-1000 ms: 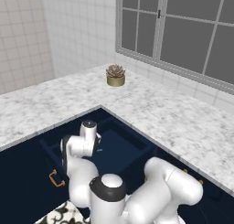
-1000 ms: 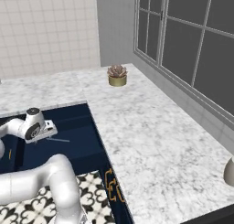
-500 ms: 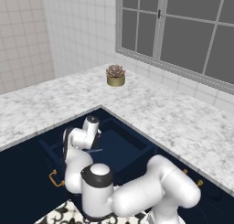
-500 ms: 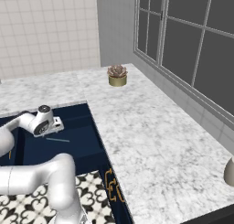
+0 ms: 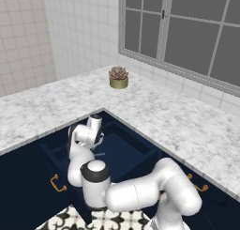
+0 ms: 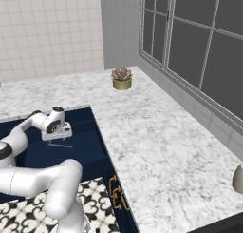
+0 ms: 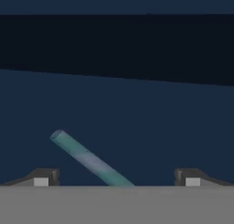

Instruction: Take a straw from the drawer in front and place it inside the glass cup on the dining counter.

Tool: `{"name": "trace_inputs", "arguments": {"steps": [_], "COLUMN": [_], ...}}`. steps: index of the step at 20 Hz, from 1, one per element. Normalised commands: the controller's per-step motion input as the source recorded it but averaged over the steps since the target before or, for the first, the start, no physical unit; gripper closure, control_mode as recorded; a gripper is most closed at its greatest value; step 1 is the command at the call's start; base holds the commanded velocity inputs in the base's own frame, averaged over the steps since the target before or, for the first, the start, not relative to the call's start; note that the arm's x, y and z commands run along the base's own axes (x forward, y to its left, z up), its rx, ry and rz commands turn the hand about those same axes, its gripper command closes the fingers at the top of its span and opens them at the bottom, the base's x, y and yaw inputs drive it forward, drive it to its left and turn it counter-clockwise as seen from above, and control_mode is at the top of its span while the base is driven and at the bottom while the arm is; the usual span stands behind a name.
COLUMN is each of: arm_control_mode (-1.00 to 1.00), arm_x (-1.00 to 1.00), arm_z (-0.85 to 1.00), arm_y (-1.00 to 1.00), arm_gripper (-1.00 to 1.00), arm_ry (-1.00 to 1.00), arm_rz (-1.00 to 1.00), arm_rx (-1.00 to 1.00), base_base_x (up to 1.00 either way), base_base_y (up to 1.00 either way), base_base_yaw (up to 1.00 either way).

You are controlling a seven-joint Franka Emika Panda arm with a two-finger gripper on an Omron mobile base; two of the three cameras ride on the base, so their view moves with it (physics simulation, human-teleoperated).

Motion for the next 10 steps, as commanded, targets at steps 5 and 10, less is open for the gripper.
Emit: {"name": "trace_inputs", "arguments": {"steps": [5,10], "arm_control_mode": [-1.0,-1.0], "arm_x": [0.0,0.0], "arm_z": [-0.28,-0.2], "arm_y": [0.0,0.0], "arm_gripper": [-1.0,-1.0], "arm_ry": [0.07,0.0], "arm_rz": [0.04,0.15], "arm_rx": [0.0,0.0], "base_base_x": [0.0,0.0], "base_base_y": [0.0,0.0], "base_base_yaw": [0.0,0.0]}}
